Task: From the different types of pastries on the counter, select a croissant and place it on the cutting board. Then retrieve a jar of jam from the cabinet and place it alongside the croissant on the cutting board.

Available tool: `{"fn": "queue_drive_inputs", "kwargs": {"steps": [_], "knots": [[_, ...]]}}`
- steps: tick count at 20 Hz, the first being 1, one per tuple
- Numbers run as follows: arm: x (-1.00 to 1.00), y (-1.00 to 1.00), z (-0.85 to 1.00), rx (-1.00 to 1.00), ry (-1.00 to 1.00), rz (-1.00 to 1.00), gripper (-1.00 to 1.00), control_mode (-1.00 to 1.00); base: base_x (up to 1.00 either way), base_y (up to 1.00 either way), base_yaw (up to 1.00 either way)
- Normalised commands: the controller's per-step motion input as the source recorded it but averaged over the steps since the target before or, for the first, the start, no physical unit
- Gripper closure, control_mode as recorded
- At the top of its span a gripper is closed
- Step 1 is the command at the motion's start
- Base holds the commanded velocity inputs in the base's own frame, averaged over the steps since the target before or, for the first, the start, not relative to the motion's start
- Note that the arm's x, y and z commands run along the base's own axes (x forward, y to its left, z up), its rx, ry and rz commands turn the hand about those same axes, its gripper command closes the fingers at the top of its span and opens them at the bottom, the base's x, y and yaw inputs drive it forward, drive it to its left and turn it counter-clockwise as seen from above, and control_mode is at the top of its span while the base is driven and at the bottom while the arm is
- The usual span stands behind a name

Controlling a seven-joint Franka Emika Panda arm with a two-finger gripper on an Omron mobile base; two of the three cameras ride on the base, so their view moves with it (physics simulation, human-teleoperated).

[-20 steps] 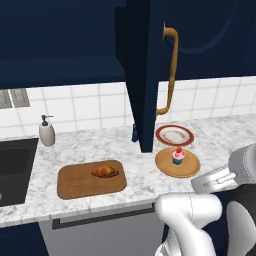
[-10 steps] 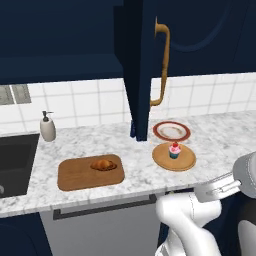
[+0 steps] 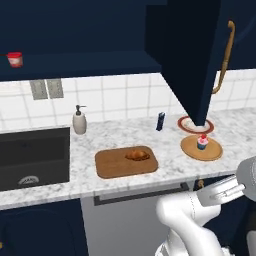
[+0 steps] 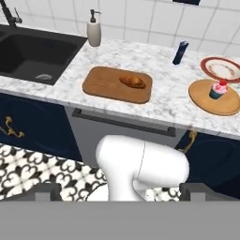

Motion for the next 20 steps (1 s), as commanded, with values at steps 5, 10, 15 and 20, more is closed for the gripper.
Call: {"fn": "queue_drive_inputs", "kwargs": {"steps": [5,10,15,20], "knots": [[0.00,0.00,0.00,0.00,0.00,0.00,-1.00,1.00,-0.31,0.83,0.00],[0.00,0.00,0.00,0.00,0.00,0.00,-1.00,1.00,-0.04,0.84,0.00],[0.00,0.00,0.00,0.00,0.00,0.00,-1.00,1.00,0.03,0.50,0.00],[0.00,0.00,0.00,0.00,0.00,0.00,-1.00,1.00,0.45,0.43,0.00]]}}
